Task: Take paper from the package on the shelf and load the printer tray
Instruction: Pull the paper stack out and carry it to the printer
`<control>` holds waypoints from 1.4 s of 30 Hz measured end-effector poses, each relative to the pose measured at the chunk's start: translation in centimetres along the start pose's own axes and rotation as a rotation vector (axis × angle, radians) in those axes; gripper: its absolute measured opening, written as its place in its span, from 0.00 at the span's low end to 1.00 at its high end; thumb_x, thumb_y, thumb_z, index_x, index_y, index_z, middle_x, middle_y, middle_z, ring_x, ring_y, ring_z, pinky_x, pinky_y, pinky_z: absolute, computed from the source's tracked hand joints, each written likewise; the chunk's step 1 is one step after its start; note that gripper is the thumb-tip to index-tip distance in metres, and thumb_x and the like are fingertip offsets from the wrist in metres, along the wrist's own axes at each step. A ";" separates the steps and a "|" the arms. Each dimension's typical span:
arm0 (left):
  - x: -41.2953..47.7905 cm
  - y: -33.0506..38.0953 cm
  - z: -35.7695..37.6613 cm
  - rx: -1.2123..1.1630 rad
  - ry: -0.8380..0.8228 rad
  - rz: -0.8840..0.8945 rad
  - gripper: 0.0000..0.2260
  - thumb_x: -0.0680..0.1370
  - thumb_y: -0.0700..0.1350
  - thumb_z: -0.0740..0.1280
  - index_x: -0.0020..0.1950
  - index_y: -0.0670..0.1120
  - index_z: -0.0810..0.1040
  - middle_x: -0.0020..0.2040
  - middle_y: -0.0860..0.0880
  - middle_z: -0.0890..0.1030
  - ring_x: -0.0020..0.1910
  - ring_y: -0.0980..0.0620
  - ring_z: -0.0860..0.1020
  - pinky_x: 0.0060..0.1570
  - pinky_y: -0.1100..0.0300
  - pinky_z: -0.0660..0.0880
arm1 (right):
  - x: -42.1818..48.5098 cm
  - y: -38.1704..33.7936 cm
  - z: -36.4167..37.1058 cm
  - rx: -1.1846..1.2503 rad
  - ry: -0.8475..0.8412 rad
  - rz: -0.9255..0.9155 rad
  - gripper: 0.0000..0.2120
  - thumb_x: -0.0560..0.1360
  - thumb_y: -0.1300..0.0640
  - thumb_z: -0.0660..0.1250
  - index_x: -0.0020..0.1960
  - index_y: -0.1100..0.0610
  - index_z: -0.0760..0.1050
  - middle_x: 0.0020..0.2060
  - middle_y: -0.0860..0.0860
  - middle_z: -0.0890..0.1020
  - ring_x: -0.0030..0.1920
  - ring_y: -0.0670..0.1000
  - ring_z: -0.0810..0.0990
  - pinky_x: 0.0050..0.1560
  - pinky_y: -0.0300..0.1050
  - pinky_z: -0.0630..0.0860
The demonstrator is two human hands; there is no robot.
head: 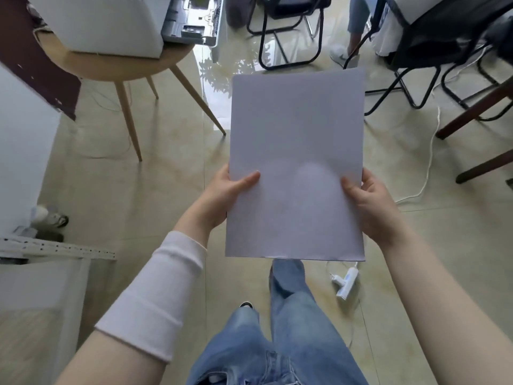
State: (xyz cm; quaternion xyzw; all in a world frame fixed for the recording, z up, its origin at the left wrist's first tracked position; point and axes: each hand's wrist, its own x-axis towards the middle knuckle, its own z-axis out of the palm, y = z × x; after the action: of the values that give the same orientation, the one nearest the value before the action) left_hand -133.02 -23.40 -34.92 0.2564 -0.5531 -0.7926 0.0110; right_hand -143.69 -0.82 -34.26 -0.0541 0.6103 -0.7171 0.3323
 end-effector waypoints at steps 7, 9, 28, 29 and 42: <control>13.5 5.1 4.1 0.007 -0.006 -0.014 0.11 0.76 0.37 0.63 0.58 0.40 0.72 0.39 0.51 0.85 0.36 0.52 0.83 0.35 0.59 0.80 | 13.0 -5.1 -5.4 0.020 0.027 0.006 0.11 0.78 0.63 0.57 0.53 0.51 0.74 0.39 0.45 0.86 0.39 0.47 0.84 0.40 0.42 0.82; 16.9 6.7 4.9 -0.003 -0.013 -0.014 0.11 0.76 0.38 0.63 0.58 0.40 0.73 0.42 0.49 0.84 0.38 0.51 0.83 0.35 0.59 0.80 | 16.6 -6.8 -6.4 0.033 0.015 0.011 0.10 0.78 0.63 0.58 0.54 0.51 0.74 0.40 0.45 0.86 0.40 0.47 0.84 0.40 0.42 0.82; 47.8 19.0 2.0 -0.085 0.077 -0.056 0.06 0.76 0.38 0.64 0.51 0.47 0.76 0.40 0.53 0.85 0.39 0.53 0.83 0.38 0.59 0.81 | 50.4 -17.9 -6.9 0.025 -0.044 0.110 0.10 0.78 0.63 0.58 0.57 0.54 0.71 0.40 0.45 0.86 0.40 0.46 0.84 0.39 0.40 0.81; 49.1 19.7 1.8 -0.084 0.083 -0.056 0.06 0.76 0.38 0.63 0.50 0.47 0.76 0.38 0.53 0.85 0.38 0.54 0.83 0.38 0.60 0.81 | 51.8 -18.5 -6.6 0.021 -0.048 0.118 0.10 0.78 0.63 0.58 0.55 0.53 0.72 0.39 0.45 0.86 0.40 0.46 0.84 0.39 0.40 0.81; 65.7 26.4 2.2 -0.144 0.214 -0.065 0.06 0.77 0.39 0.63 0.53 0.46 0.74 0.47 0.47 0.81 0.38 0.54 0.83 0.37 0.59 0.81 | 72.9 -24.8 -7.9 -0.010 -0.142 0.160 0.39 0.49 0.41 0.81 0.55 0.54 0.73 0.45 0.49 0.86 0.44 0.50 0.84 0.40 0.43 0.81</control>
State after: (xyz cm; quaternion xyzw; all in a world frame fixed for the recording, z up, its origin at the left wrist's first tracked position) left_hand -198.04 -51.48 -36.99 0.3558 -0.4817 -0.7984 0.0625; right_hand -214.08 -32.93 -37.50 -0.0576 0.5911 -0.6797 0.4305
